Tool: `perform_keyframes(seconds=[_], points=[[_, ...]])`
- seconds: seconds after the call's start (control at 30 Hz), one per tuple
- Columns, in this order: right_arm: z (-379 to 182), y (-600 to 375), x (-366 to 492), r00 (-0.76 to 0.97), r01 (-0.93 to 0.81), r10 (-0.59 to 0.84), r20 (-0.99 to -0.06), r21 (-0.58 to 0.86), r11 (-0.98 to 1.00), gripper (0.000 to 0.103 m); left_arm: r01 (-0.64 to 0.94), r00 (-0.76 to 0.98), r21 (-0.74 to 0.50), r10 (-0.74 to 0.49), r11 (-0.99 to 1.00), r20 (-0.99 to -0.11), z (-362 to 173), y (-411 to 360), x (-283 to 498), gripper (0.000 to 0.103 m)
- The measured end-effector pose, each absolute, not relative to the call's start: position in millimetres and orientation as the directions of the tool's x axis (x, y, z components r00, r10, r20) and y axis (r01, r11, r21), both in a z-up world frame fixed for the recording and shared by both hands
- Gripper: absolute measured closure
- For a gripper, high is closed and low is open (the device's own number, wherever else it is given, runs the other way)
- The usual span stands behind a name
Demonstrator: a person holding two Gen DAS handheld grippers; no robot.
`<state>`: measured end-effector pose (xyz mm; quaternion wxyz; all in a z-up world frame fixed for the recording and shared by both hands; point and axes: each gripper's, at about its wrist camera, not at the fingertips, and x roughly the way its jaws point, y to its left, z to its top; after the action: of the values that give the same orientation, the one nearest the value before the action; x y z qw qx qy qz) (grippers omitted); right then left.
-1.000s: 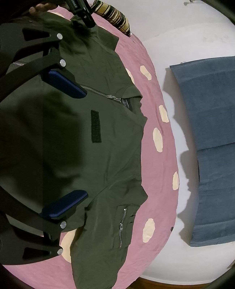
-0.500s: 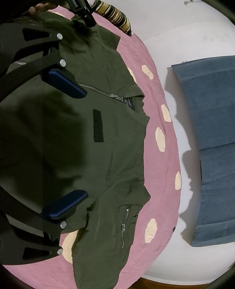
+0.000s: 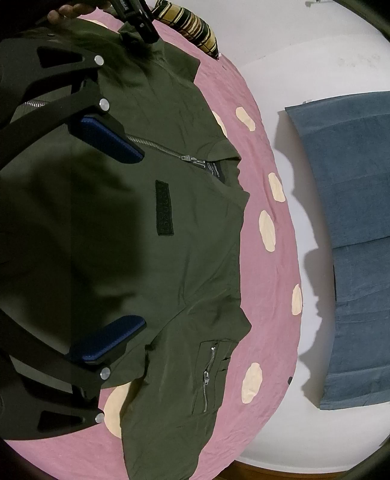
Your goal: Fold small clothes
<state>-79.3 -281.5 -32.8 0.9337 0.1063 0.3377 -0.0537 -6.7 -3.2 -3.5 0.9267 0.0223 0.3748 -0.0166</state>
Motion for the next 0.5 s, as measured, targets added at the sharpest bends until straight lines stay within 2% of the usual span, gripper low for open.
perform_keyframes(seconds=[0.5], points=[[-33.6, -281.9, -77.4, 0.757, 0.173, -0.025, -0.653, 0.163, 0.971, 0.002, 0.049, 0.712, 0.033, -0.012, 0.998, -0.702, -3.7, -3.8, -8.6, 0.004]])
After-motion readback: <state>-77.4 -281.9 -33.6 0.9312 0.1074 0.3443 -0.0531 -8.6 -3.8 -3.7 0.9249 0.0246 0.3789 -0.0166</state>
